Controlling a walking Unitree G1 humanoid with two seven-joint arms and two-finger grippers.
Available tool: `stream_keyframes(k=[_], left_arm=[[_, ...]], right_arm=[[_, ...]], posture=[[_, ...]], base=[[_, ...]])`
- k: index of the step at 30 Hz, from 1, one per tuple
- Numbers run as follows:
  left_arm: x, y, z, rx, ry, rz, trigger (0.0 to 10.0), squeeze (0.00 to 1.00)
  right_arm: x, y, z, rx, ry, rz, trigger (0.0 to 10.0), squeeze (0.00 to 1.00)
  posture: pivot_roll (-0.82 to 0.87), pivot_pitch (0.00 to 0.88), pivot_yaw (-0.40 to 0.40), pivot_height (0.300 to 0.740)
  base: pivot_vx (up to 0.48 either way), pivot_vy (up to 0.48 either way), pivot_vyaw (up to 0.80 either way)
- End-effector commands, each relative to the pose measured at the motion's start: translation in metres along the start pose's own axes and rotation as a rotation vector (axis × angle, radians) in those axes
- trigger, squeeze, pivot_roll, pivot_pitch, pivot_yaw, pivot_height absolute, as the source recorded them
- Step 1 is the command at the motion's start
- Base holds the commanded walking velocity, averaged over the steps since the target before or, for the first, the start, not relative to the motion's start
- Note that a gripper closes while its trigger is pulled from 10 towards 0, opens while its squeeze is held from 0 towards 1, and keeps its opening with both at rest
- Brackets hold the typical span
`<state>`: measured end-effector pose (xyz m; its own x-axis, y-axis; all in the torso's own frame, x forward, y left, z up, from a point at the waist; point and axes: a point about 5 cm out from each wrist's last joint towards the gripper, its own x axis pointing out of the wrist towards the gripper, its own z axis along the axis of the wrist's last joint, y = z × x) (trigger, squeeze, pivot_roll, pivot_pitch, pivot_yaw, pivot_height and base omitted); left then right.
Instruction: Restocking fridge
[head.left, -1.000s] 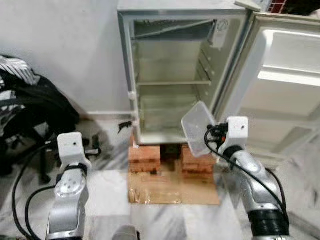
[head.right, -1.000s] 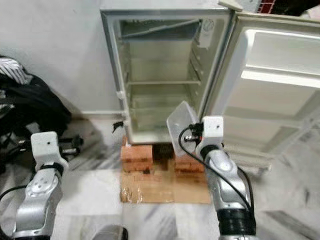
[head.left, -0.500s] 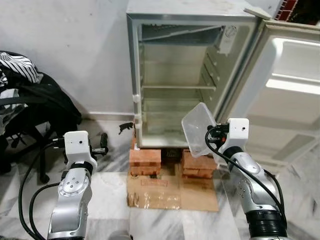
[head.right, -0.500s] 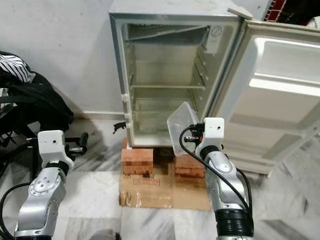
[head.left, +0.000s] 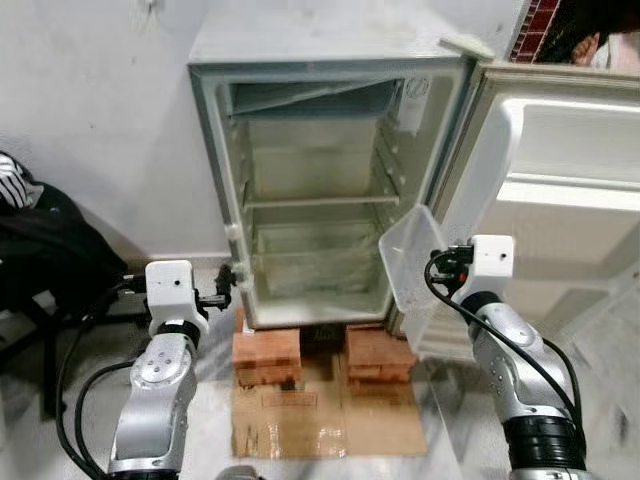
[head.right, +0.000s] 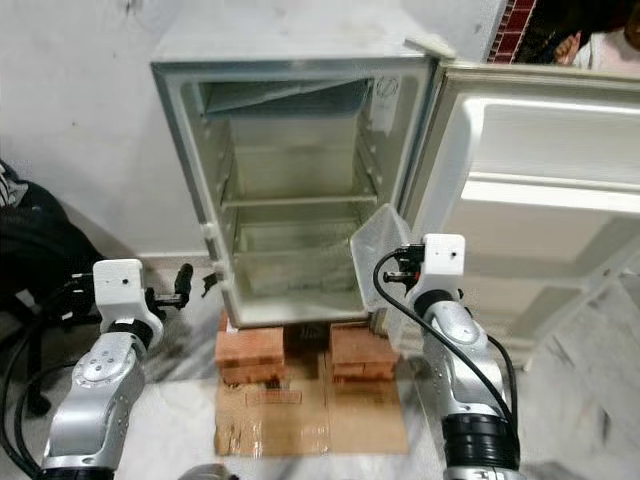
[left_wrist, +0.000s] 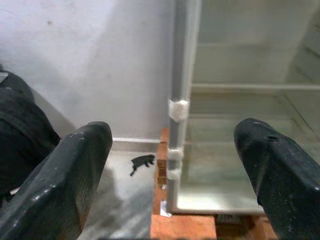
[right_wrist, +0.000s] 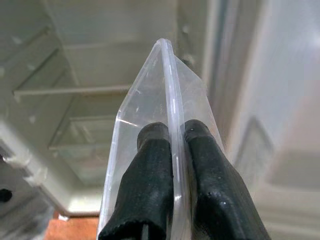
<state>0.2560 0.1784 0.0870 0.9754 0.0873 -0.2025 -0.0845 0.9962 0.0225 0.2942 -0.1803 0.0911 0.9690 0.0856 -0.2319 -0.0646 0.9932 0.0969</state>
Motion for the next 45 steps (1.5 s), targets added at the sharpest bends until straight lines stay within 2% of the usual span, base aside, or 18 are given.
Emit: stream_keyframes(k=[1,15,19,29,45], left_arm=[[0.0002,0.0059,0.0001,0.002,0.002,0.02,10.0,0.0],[0.0015,0.0112,-0.0025,-0.017,0.026,0.09,10.0,0.0],[0.0019,0.0114,-0.0029,-0.023,0.031,0.096,10.0,0.0],[0.0024,0.0092,-0.0011,-0.019,0.015,0.079,10.0,0.0],[0.0024,0.0074,0.0009,-0.009,-0.004,0.058,10.0,0.0]], right_arm=[[0.0027,0.0093,0.0043,0.001,-0.015,0.03,10.0,0.0],[0.004,0.0114,0.0046,0.0,-0.017,0.059,10.0,0.0],[0.0047,0.0122,0.0046,0.001,-0.016,0.063,10.0,0.0],[0.0037,0.0132,0.004,-0.002,-0.018,0.069,10.0,0.0],[0.0058,0.0119,0.0077,0.0,-0.038,0.058,10.0,0.0]], posture=[[0.06,0.0,-0.04,0.74],[0.06,0.0,-0.044,0.74],[0.06,0.0,-0.046,0.74],[0.06,0.0,-0.043,0.74],[0.06,0.0,-0.045,0.74]], base=[[0.277,0.0,0.0],[0.077,0.0,0.0],[0.0,0.392,0.0],[0.0,0.455,0.0],[0.0,0.0,0.0]])
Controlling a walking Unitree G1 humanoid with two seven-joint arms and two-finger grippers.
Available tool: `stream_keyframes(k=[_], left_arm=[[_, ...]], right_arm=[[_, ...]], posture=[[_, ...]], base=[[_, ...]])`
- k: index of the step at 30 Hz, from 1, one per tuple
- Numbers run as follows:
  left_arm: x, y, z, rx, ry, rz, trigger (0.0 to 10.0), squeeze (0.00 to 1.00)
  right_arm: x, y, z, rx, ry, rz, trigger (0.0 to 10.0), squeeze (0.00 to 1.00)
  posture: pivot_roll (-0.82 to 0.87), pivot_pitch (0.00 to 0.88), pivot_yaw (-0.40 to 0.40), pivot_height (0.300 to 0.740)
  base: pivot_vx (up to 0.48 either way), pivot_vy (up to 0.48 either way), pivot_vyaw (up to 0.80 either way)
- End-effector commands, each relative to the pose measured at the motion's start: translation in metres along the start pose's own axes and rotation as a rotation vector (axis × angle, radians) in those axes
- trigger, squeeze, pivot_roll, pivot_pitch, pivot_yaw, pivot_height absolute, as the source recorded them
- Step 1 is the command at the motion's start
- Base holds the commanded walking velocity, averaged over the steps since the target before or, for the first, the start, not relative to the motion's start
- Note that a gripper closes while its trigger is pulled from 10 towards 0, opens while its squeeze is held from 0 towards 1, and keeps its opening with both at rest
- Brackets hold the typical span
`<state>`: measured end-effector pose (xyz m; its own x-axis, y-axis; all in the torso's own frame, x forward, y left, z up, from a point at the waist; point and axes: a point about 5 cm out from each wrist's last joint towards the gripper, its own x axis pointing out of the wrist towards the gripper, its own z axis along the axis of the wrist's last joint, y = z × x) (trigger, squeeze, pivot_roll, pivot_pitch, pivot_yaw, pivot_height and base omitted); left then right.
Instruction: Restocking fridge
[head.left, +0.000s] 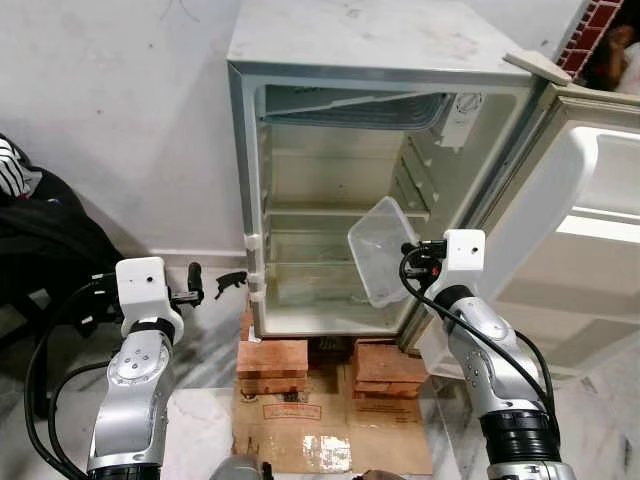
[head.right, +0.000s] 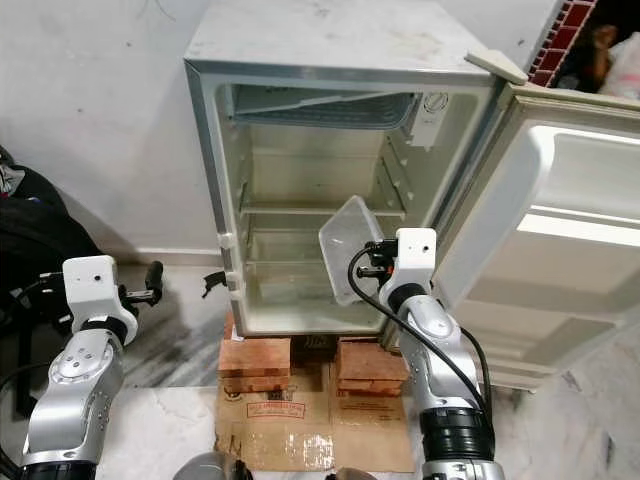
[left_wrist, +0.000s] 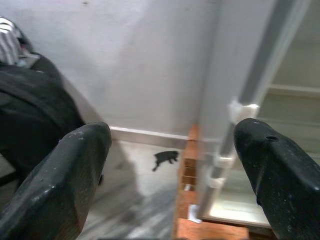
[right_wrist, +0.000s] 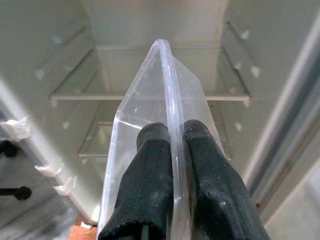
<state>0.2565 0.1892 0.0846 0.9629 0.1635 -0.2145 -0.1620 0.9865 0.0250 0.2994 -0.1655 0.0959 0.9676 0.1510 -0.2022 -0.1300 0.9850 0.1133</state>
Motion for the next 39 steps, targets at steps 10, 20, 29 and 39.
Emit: stream_keyframes(k=[10,20,29,39], left_arm=[[0.0007,-0.0048,0.0038,0.008,-0.023,-0.03,10.0,0.0],[0.0004,-0.0049,0.0038,0.003,-0.022,-0.026,10.0,0.0],[-0.0003,-0.0047,0.0038,-0.004,-0.023,-0.022,10.0,0.0],[-0.0001,-0.0043,0.0034,-0.003,-0.02,-0.02,10.0,0.0]], right_arm=[[0.0012,-0.0033,0.0053,-0.006,-0.031,-0.017,10.0,0.0],[0.0012,-0.0021,0.0035,-0.013,-0.027,-0.01,10.0,0.0],[0.0019,-0.0023,0.005,-0.015,-0.034,-0.01,10.0,0.0],[0.003,-0.0026,0.006,-0.015,-0.039,-0.01,10.0,0.0]], posture=[[0.06,0.0,-0.044,0.74],[0.06,0.0,-0.045,0.74],[0.06,0.0,-0.046,0.74],[0.06,0.0,-0.046,0.74]], base=[[0.096,0.0,0.0],[0.21,0.0,0.0],[0.389,0.0,0.0],[0.404,0.0,0.0]])
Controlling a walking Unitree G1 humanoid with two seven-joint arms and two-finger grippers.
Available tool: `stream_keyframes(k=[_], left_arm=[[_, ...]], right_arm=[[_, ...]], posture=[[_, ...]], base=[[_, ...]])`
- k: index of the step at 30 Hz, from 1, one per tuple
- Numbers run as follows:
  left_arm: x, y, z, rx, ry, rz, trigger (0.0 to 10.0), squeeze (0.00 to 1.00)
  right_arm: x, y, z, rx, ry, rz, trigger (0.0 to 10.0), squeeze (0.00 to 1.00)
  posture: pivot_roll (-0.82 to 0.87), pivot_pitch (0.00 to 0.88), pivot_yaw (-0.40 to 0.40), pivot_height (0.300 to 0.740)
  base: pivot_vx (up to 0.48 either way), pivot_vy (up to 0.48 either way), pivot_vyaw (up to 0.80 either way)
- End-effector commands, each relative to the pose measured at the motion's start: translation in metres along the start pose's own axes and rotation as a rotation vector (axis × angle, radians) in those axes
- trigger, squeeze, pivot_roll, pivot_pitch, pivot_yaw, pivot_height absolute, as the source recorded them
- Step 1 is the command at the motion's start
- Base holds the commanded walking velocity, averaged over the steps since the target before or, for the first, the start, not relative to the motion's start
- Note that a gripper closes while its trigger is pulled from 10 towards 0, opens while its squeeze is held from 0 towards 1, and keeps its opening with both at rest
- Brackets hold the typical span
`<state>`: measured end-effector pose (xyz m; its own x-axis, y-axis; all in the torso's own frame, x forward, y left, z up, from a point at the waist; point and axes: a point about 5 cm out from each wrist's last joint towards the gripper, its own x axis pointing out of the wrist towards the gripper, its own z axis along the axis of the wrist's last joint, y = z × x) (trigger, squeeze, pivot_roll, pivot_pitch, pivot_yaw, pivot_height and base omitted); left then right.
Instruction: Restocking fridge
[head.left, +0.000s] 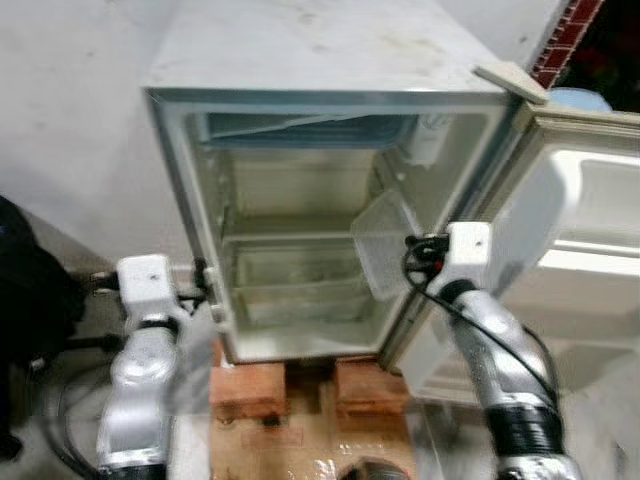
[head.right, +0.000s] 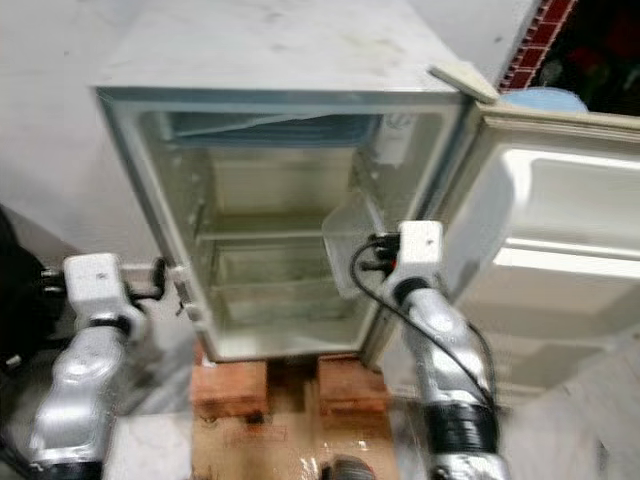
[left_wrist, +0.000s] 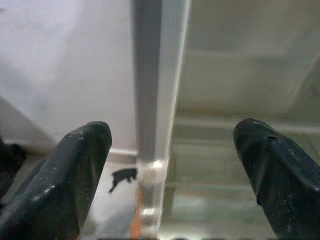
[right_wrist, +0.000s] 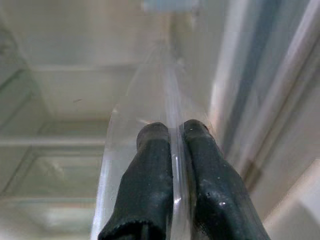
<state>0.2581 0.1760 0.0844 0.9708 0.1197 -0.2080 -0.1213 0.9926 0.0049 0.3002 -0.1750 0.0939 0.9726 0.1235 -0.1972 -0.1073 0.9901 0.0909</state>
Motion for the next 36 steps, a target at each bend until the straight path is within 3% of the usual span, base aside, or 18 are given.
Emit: stream_keyframes(k=[1,13,18,23,27,36], left_arm=[[0.0,0.009,0.003,0.009,-0.013,0.024,10.0,0.0],[-0.014,0.026,-0.008,0.029,0.055,0.095,10.0,0.0],[-0.033,0.035,-0.019,0.084,0.094,0.09,10.0,0.0],[-0.042,0.036,-0.015,0.111,0.078,0.079,10.0,0.0],[-0.056,0.034,-0.013,0.134,0.077,0.077,10.0,0.0],[-0.082,0.036,-0.012,0.146,0.127,0.082,10.0,0.0]], right_arm=[[0.003,0.007,0.007,0.003,-0.031,0.017,10.0,0.0],[0.011,0.007,0.009,0.033,-0.021,0.016,10.0,0.0],[0.02,0.016,0.012,0.081,-0.015,0.038,10.0,0.0],[0.03,0.023,0.014,0.139,-0.007,0.039,10.0,0.0],[0.042,0.036,0.017,0.231,0.008,0.036,10.0,0.0],[0.056,0.04,0.007,0.316,0.086,-0.058,10.0,0.0]], posture=[[0.06,0.0,-0.046,0.74],[0.09,0.0,-0.054,0.74],[0.13,0.0,-0.074,0.74],[0.16,0.0,-0.086,0.74],[0.19,0.032,-0.099,0.74],[0.24,0.119,-0.112,0.74]], base=[[0.36,0.0,0.0],[0.0,0.0,0.0],[0.0,0.0,0.0],[0.0,0.0,0.0],[0.0,0.0,0.0],[0.0,0.0,0.0]])
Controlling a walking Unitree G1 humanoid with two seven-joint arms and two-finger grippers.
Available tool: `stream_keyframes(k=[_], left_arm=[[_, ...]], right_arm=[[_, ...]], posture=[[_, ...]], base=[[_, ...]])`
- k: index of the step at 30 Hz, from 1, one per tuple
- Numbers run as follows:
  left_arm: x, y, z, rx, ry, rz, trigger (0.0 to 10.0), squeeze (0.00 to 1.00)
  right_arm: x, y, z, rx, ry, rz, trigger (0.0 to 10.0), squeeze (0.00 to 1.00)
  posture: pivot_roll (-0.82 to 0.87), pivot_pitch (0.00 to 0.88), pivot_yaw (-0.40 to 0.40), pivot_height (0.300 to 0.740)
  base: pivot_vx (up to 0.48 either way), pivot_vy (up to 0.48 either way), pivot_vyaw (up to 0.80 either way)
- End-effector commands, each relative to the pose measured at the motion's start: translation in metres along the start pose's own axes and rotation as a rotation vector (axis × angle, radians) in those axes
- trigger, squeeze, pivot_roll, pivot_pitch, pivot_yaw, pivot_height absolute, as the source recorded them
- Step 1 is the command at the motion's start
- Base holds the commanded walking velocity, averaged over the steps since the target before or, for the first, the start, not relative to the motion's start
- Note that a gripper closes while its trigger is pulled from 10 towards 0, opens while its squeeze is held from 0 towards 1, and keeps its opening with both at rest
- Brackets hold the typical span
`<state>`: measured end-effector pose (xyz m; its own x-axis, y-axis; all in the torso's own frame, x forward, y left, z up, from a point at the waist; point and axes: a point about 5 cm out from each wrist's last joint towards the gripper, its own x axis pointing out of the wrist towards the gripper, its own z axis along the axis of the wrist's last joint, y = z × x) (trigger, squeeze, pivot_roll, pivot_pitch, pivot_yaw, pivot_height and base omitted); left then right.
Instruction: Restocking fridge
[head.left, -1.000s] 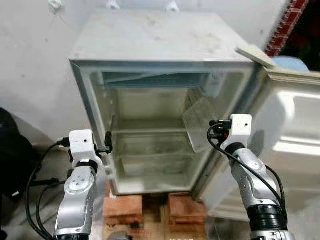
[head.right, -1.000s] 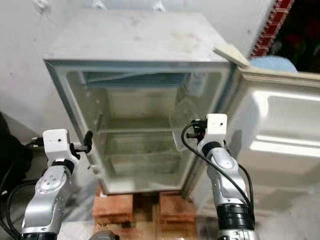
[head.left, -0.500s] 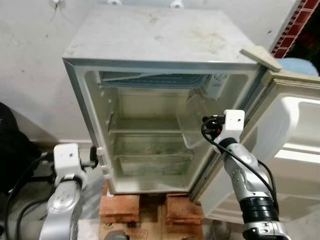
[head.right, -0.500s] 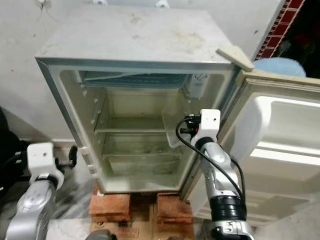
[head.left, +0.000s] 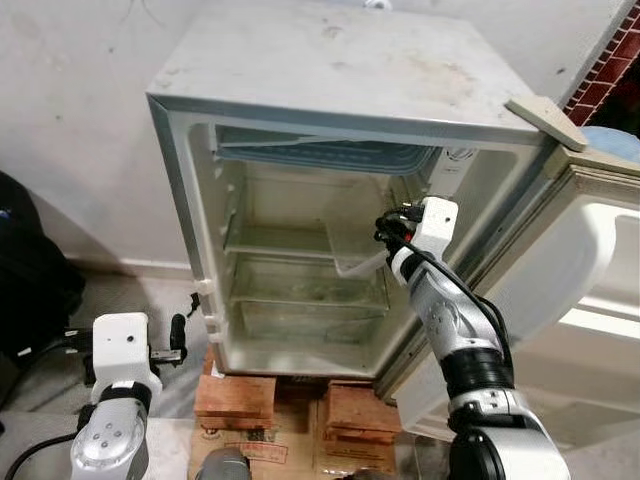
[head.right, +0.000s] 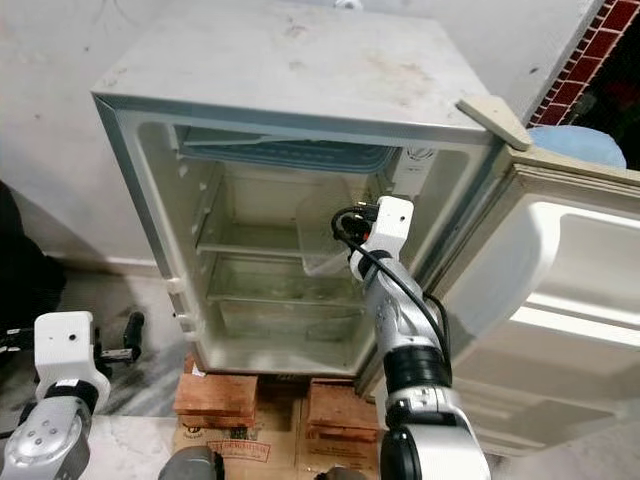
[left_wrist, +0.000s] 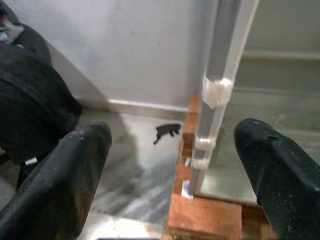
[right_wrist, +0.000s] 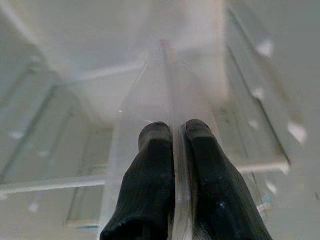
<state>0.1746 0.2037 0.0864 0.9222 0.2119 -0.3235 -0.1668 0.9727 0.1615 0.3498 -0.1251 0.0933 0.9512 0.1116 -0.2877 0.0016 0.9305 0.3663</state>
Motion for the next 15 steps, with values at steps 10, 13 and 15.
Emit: stream_keyframes(k=[10,13,15], left_arm=[[-0.033,0.007,0.004,0.01,0.044,0.011,10.0,0.0],[-0.042,0.01,0.004,0.011,0.062,0.02,10.0,0.0],[-0.048,0.01,0.005,0.005,0.07,0.02,10.0,0.0]], right_arm=[[0.013,0.003,0.0,0.104,-0.021,-0.079,10.0,0.0],[0.017,0.008,0.004,0.14,-0.038,-0.094,10.0,0.0],[0.019,0.01,0.005,0.154,-0.045,-0.101,10.0,0.0]], posture=[[0.31,0.195,-0.102,0.74],[0.33,0.215,-0.101,0.74],[0.34,0.225,-0.101,0.74]], base=[[0.0,0.0,0.0],[0.0,0.0,0.0],[0.0,0.0,0.0]])
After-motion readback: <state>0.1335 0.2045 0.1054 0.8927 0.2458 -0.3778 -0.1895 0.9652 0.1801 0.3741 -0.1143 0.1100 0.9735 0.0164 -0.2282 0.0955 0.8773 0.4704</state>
